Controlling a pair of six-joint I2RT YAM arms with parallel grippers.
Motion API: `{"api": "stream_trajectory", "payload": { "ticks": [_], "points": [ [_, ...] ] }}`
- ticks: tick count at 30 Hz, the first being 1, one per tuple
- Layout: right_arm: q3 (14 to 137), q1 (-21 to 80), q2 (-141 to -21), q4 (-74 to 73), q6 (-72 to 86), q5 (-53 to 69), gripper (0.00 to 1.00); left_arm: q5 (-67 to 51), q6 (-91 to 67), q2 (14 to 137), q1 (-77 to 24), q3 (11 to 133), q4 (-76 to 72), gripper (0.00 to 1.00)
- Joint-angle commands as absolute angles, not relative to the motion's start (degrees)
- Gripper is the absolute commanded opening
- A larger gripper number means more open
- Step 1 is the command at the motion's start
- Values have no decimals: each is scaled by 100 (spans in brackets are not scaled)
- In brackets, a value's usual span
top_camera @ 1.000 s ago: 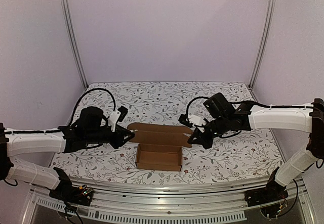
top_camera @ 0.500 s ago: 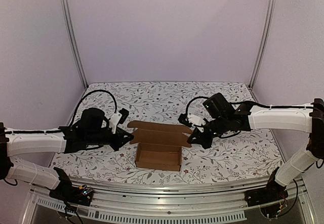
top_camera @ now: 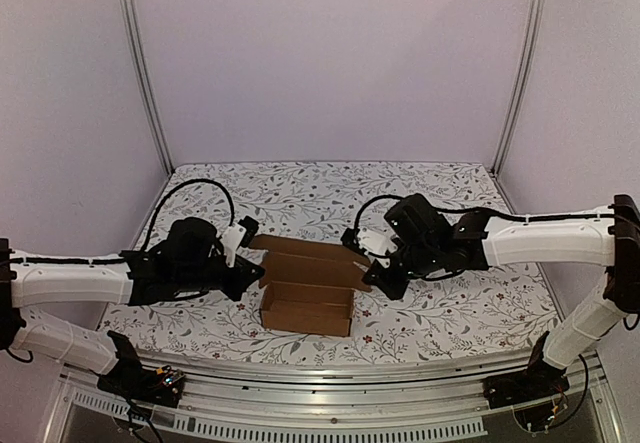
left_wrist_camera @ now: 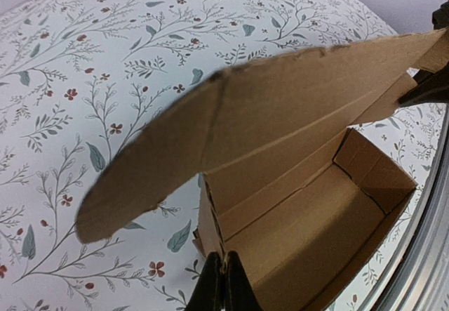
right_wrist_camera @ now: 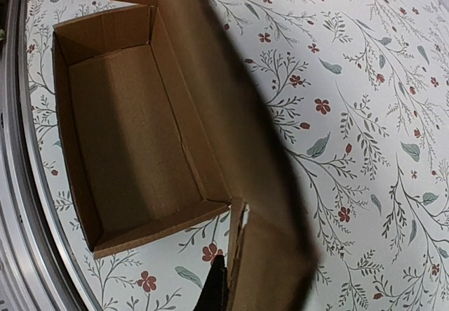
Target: Fold the paper box
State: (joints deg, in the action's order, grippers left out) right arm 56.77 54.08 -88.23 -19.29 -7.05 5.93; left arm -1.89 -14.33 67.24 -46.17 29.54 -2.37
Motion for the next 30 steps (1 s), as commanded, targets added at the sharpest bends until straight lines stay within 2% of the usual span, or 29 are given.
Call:
{"api": "stream_trajectory", "payload": {
  "ticks": [1, 15, 30],
  "points": [
    [5905, 5843, -9036, -1810, -124, -497, 0, 470, -1779, 6821, -4993, 3192, -130, 0],
    [5985, 6789, -9366, -1208, 1041, -2766, 0, 1074, -2328, 6972, -5598, 3218, -297, 0],
    [6212, 7235, -9466, -786, 1608, -2973, 0, 1685, -2655, 7080, -6047, 3285, -289, 0]
  ]
}}
